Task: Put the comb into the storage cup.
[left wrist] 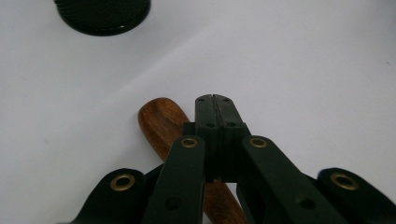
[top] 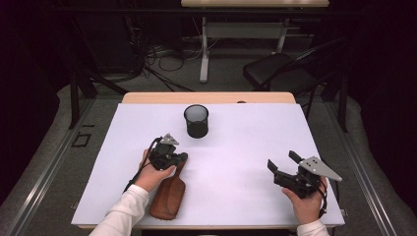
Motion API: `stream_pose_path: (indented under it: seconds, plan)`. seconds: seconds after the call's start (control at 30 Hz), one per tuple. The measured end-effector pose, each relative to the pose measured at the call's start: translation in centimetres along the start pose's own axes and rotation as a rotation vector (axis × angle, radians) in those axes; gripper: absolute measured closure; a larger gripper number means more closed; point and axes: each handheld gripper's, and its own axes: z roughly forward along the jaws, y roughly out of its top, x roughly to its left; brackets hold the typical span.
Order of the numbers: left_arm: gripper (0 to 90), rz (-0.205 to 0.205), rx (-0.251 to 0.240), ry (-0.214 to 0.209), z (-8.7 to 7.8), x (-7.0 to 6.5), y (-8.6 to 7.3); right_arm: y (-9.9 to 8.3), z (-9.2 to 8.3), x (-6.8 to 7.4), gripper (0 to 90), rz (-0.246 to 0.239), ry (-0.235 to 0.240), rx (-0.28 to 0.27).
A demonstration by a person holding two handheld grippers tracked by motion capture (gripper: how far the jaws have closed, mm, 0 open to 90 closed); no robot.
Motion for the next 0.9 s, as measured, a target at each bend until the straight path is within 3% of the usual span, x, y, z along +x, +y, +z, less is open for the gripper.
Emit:
stream_pose_path:
  seconds: [0.33, 0.73, 0.83, 0.9]
  plan:
    - [90.0, 0.026, 0.054, 0.017, 0.8, -0.2, -0.1, -0.1, 0.1, 0.0, 14.7, 0.004, 0.006, 0.009]
    - [90.0, -0.011, 0.073, 0.06, 0.5, 0.9, -0.5, -0.1, 0.2, -0.1, 14.7, 0.013, 0.009, 0.009]
    - [90.0, -0.034, 0.062, 0.058, 0.4, 1.4, -0.8, -0.1, 0.2, -0.1, 14.7, 0.014, 0.01, 0.009]
    - [90.0, -0.035, 0.053, 0.036, 0.4, 1.4, -0.8, -0.1, 0.2, -0.2, 14.7, 0.015, 0.01, 0.012]
